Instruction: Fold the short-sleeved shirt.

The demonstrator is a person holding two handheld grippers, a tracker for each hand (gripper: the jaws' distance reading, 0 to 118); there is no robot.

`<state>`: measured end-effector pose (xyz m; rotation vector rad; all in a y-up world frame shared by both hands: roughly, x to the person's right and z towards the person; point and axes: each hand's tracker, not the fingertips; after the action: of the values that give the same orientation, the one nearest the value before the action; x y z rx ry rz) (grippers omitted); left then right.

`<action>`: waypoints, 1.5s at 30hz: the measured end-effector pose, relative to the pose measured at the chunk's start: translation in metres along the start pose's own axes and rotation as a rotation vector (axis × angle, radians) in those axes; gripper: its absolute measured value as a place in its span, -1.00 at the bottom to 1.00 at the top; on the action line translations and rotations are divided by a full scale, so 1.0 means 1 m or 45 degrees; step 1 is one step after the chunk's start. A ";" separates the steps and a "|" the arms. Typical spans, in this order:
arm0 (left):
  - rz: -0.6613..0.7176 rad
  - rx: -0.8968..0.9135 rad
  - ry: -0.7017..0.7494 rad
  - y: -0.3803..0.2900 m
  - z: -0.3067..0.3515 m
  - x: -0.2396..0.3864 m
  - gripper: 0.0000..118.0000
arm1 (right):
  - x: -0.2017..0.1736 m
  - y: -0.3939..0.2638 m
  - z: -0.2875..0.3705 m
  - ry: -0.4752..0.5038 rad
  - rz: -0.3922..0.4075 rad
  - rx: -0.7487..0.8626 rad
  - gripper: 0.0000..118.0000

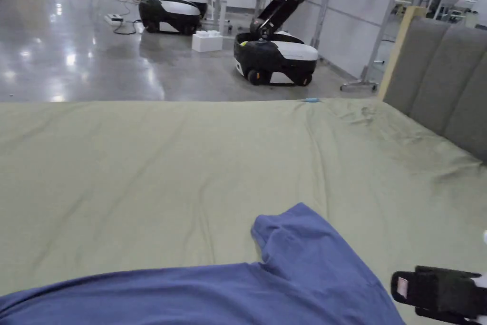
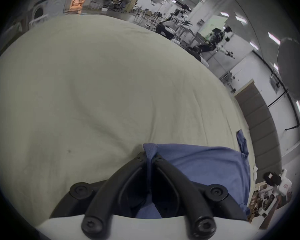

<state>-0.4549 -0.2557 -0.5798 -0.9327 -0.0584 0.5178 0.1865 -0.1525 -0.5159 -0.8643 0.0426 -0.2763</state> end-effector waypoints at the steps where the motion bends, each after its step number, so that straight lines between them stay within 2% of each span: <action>1: -0.018 -0.004 0.011 0.000 0.000 0.004 -0.93 | 0.004 0.010 -0.015 -0.004 -0.018 -0.040 0.31; 2: -0.070 -0.009 0.044 0.000 0.000 0.011 -0.93 | 0.005 0.017 -0.027 -0.049 -0.034 -0.064 0.31; 7: -0.367 -0.044 0.216 -0.001 -0.004 0.046 -0.93 | 0.013 0.044 -0.097 -0.218 0.026 -0.154 0.31; 11: -0.367 -0.056 0.233 0.002 -0.006 0.049 -0.93 | 0.009 0.047 -0.135 -0.173 0.095 -0.346 0.30; 13: -0.359 -0.057 0.230 0.002 -0.006 0.048 -0.93 | -0.001 0.040 -0.149 -0.235 0.185 -0.436 0.28; 14: -0.352 -0.055 0.229 0.002 -0.005 0.048 -0.93 | -0.012 0.038 -0.146 -0.300 0.273 -0.376 0.26; 15: -0.339 -0.048 0.234 0.003 -0.006 0.046 -0.93 | -0.021 0.040 -0.138 -0.263 0.306 -0.381 0.00; 16: -0.317 -0.037 0.250 0.002 -0.005 0.048 -0.93 | -0.029 0.040 -0.133 -0.162 0.328 -0.402 -0.55; 17: -0.304 -0.031 0.265 0.001 -0.004 0.052 -0.93 | -0.033 0.038 -0.130 -0.089 0.328 -0.433 -0.92; 18: -0.295 -0.028 0.271 0.002 -0.002 0.055 -0.93 | -0.042 0.034 -0.128 -0.018 0.278 -0.498 -0.92; 19: -0.287 -0.034 0.264 0.003 0.002 0.055 -0.93 | -0.052 0.027 -0.128 -0.052 0.311 -0.528 -0.92; 21: -0.254 -0.069 0.157 0.002 0.017 0.058 -0.93 | -0.066 0.018 -0.119 -0.159 0.459 -0.452 -0.92; 22: -0.237 -0.071 0.112 0.001 0.028 0.060 -0.93 | -0.067 0.018 -0.111 -0.159 0.465 -0.416 -0.92; 25: -0.287 0.043 0.090 0.003 0.074 0.070 -0.93 | -0.060 0.030 -0.067 -0.080 0.263 -0.269 -0.92; 27: -0.336 0.137 0.086 0.010 0.111 0.077 -0.93 | -0.058 0.043 -0.024 -0.078 0.230 -0.120 -0.92; 29: -0.304 0.206 0.045 0.022 0.145 0.081 -0.93 | -0.058 0.059 0.019 -0.066 0.234 0.001 -0.92; 33: -0.324 0.369 0.043 0.048 0.205 0.097 -0.93 | -0.067 0.090 0.094 0.029 0.168 0.187 -0.92; 36: -0.367 0.445 0.073 0.071 0.235 0.110 -0.93 | -0.083 0.118 0.129 0.061 0.176 0.282 -0.92; 40: -0.371 0.581 0.070 0.103 0.277 0.131 -0.93 | -0.114 0.159 0.154 0.006 0.248 0.412 -0.92; 45: -0.395 0.734 0.169 0.159 0.310 0.159 -0.93 | -0.158 0.222 0.159 -0.030 0.263 0.549 -0.92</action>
<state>-0.4618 0.1259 -0.5436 -0.3795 0.0640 0.1631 0.1074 0.1433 -0.5925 -0.4298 0.0477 -0.0750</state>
